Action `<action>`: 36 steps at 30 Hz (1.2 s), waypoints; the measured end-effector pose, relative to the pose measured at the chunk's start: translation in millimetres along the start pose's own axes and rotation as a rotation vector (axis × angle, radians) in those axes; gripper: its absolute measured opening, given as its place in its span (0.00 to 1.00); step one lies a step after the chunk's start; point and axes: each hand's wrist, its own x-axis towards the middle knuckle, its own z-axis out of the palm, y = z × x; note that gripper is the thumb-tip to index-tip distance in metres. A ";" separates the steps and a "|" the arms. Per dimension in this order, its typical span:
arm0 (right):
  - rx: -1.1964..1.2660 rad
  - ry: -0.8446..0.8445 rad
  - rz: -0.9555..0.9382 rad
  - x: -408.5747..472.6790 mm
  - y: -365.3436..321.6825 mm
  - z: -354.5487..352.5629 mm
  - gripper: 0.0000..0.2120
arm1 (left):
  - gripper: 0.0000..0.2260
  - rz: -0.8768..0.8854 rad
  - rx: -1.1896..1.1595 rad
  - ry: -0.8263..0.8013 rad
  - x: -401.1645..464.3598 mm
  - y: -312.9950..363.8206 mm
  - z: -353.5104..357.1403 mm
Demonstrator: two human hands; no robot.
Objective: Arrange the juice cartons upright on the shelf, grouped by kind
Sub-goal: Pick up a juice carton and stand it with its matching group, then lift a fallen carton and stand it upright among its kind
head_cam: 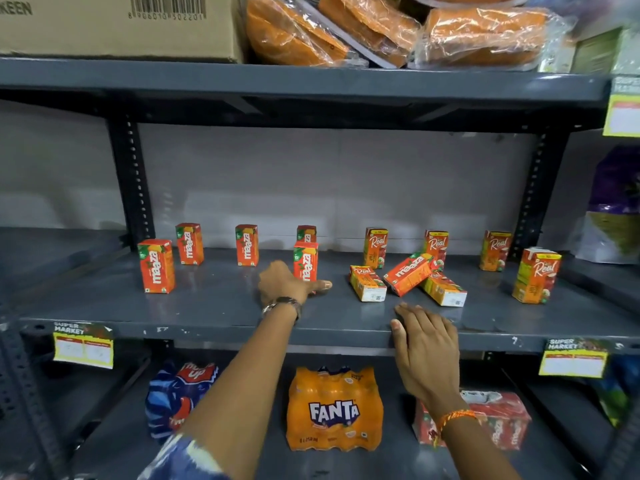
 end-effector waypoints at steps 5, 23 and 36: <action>-0.012 -0.050 0.125 17.9 -14.8 -16.2 0.29 | 0.27 0.333 0.271 0.052 -36.2 -44.7 -14.2; 0.227 -0.275 0.517 96.2 -84.2 -5.1 0.17 | 0.35 0.767 0.609 0.222 -59.6 -86.7 -7.4; 1.332 -0.204 0.725 84.5 -57.2 -54.6 0.03 | 0.34 0.778 0.575 0.236 -60.1 -85.3 -7.7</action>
